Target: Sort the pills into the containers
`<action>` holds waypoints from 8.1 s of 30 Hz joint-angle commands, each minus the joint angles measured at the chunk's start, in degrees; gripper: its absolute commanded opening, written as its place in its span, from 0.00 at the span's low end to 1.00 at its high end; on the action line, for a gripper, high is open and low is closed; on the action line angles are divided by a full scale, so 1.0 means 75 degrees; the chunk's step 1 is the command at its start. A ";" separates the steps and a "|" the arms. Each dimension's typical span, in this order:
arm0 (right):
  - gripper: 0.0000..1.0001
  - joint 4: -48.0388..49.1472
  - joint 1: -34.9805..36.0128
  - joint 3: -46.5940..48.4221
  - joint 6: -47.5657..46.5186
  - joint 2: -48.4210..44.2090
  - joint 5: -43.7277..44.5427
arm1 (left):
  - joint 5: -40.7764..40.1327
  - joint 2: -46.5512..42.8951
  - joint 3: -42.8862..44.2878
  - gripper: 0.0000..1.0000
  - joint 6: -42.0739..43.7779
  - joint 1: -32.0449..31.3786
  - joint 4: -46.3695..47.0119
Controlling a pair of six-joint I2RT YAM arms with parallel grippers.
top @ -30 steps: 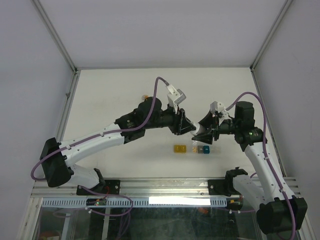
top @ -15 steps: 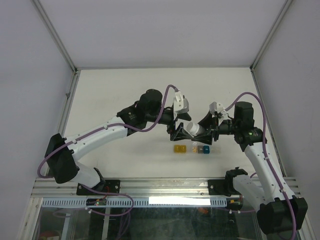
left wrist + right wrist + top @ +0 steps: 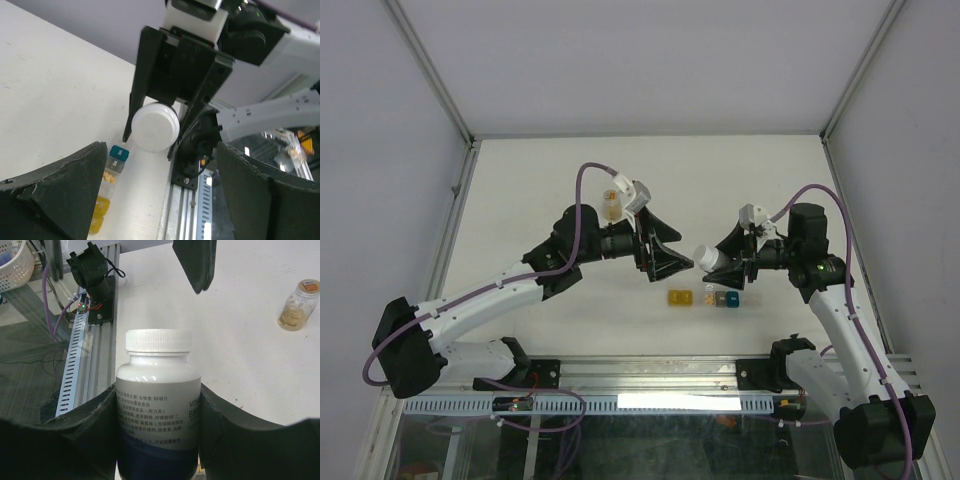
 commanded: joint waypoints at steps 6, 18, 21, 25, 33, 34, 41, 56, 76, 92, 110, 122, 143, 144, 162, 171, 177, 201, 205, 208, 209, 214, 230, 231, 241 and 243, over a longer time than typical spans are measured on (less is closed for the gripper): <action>0.00 0.0370 -0.0013 0.0230 -0.0075 -0.0084 -0.0198 | -0.2910 -0.0010 0.1100 0.89 -0.0987 -0.0947 -0.1359; 0.00 0.0367 -0.0012 0.0227 -0.0076 -0.0098 -0.0204 | -0.2711 0.0741 0.1925 0.77 -0.0795 -0.1236 -0.1888; 0.00 0.0368 -0.0013 0.0232 -0.0076 -0.0097 -0.0201 | -0.2545 0.0864 0.2007 0.73 -0.0794 -0.1236 -0.1919; 0.00 0.0362 -0.0013 0.0227 -0.0067 -0.0100 -0.0202 | -0.2401 0.1010 0.2105 0.65 -0.0789 -0.1236 -0.1961; 0.00 0.0368 -0.0013 0.0230 -0.0076 -0.0107 -0.0200 | -0.2137 0.1054 0.2157 0.48 -0.0735 -0.1236 -0.2056; 0.00 0.0368 -0.0013 0.0236 -0.0076 -0.0112 -0.0203 | -0.2084 0.1071 0.2199 0.48 -0.0693 -0.1236 -0.2123; 0.00 0.0367 -0.0013 0.0234 -0.0076 -0.0110 -0.0210 | -0.1421 0.1174 0.2404 0.35 -0.0013 -0.1208 -0.2408; 0.00 0.0366 -0.0013 0.0238 -0.0076 -0.0105 -0.0204 | 0.1993 0.1416 0.3057 0.75 0.3655 -0.0091 -0.2946; 0.00 0.0379 -0.0013 0.0223 -0.0076 -0.0085 -0.0216 | -0.2397 0.0638 0.2227 0.83 -0.0392 -0.1037 -0.2562; 0.00 0.0370 -0.0013 0.0229 -0.0075 -0.0106 -0.0217 | -0.1904 0.1300 0.2832 0.58 -0.0259 -0.1213 -0.2916; 0.67 0.0509 -0.0010 0.0176 0.0097 -0.0131 -0.0168 | -0.0970 0.1381 0.2867 0.00 0.0088 -0.1036 -0.3094; 1.00 0.0636 -0.0042 0.0155 0.0240 -0.0226 0.0105 | -0.1269 0.0862 0.1911 0.00 0.0012 -0.0362 -0.3175; 1.00 0.1525 -0.0329 -0.0127 0.1114 -0.0454 0.0634 | -0.5746 0.1990 0.3519 0.00 0.2069 0.4382 -0.6628; 1.00 0.1533 -0.0324 -0.0130 0.1127 -0.0441 0.0633 | -0.5724 0.2225 0.3787 0.00 0.2130 0.4556 -0.6556; 1.00 0.1289 -0.0475 -0.0028 0.0913 0.0063 0.0820 | -0.5251 0.8200 1.0304 0.19 0.2038 0.5123 -0.7017; 0.99 0.0998 -0.0707 0.0089 0.0677 0.0364 0.0719 | -0.5292 0.8836 1.1149 0.75 0.2063 0.5117 -0.7223; 1.00 0.0940 -0.0888 0.0015 0.0545 0.0464 0.0596 | -0.4923 0.8025 1.1109 0.85 0.2136 0.5131 -0.7207; 0.89 -0.1969 -0.1314 0.1241 -0.1940 0.2668 0.2472 | -0.0073 -0.0401 -0.2570 0.87 0.6087 -0.0051 0.1299; 0.84 -0.1910 -0.1306 0.1243 -0.2011 0.2993 0.2887 | -0.0426 0.0544 -0.2285 0.87 0.6329 -0.0406 0.1048; 0.79 -0.1897 -0.1312 0.1232 -0.2086 0.3312 0.3044 | -0.0486 0.0981 -0.2091 0.87 0.6453 -0.0583 0.1034; 0.77 -0.1895 -0.1314 0.1246 -0.2101 0.3406 0.3091 | -0.0452 0.1131 -0.2028 0.87 0.6466 -0.0604 0.1040; 0.65 -0.1820 -0.1309 0.1328 -0.1949 0.3727 0.3255 | -0.0687 0.2167 -0.1563 0.86 0.6445 -0.0760 0.0959; 0.31 -0.1351 -0.0800 0.1378 -0.1085 0.5038 0.3527 | -0.1621 0.3373 -0.1301 0.85 0.6259 -0.0920 0.1711; 0.30 -0.1316 -0.0772 0.1384 -0.1030 0.5112 0.3547 | -0.1574 0.3406 -0.1310 0.84 0.6216 -0.0926 0.1711; 0.21 -0.1460 -0.0639 0.1491 -0.0978 0.5772 0.3581 | -0.1152 0.3765 -0.1196 0.72 0.5946 -0.1037 0.1648; 0.19 -0.1494 -0.0625 0.1506 -0.0995 0.5821 0.3604 | -0.1126 0.3831 -0.1176 0.71 0.5957 -0.1037 0.1640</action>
